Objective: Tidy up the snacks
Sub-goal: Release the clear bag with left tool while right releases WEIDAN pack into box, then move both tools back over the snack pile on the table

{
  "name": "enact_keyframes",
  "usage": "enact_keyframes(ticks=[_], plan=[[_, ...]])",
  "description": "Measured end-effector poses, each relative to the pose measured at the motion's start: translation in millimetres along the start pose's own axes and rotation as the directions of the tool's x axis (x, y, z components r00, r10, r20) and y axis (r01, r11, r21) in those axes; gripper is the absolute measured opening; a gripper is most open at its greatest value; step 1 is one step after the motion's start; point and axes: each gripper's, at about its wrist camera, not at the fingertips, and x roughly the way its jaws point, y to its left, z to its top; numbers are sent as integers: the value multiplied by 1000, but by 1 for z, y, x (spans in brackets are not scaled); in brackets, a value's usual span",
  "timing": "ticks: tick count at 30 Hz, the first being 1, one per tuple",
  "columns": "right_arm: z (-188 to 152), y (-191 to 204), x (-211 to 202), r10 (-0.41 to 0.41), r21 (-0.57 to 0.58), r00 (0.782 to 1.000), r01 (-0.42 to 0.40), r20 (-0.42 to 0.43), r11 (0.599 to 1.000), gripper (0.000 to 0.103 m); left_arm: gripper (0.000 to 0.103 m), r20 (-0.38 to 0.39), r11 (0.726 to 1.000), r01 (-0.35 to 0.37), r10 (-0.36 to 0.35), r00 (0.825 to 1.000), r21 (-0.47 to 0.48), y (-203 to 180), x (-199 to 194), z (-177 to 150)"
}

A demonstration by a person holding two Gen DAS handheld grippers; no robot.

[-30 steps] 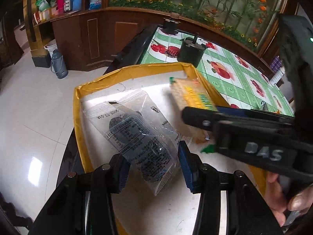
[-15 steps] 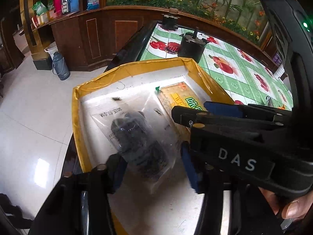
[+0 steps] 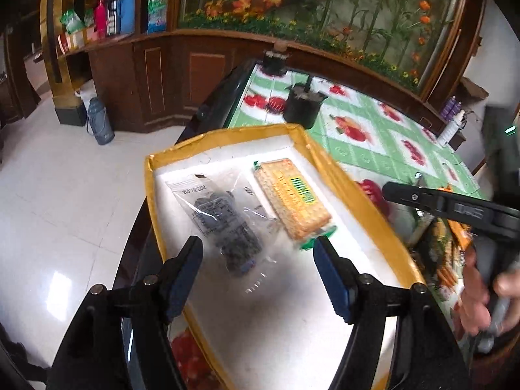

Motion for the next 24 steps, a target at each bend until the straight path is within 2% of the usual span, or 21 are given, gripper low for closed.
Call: enact_keyframes(ticks=[3,6,13,17,20,22,24], plan=[[-6,-37,-1,-62,44,997,64,-34,997,54,70,19,1000,30,-30,999,7,-11,-14,-3],[-19,-56,3,-67,40,993,71,-94,997,54,71,38,997,58,-60,997,40,-29,-27,-8],[-70,-65,-25,-94,-103,987,81,-129,991,54,71,18,981,136,-140,990,141,-87,-41,-29],[-112,-91,-56,-82,-111,989,68,-126,991,54,71,-13,957,183,-185,983,223,-128,-44,-47],[-138,-112,-96,9,-52,998,-13,-65,999,54,76,-44,931,229,-226,973,285,-167,-43,-63],[-155,-127,-130,62,-1,998,-62,26,998,54,79,-69,915,259,-250,966,310,-190,-38,-71],[-170,-146,-160,48,58,991,-55,121,997,55,79,-97,900,283,-266,959,330,-213,-31,-79]])
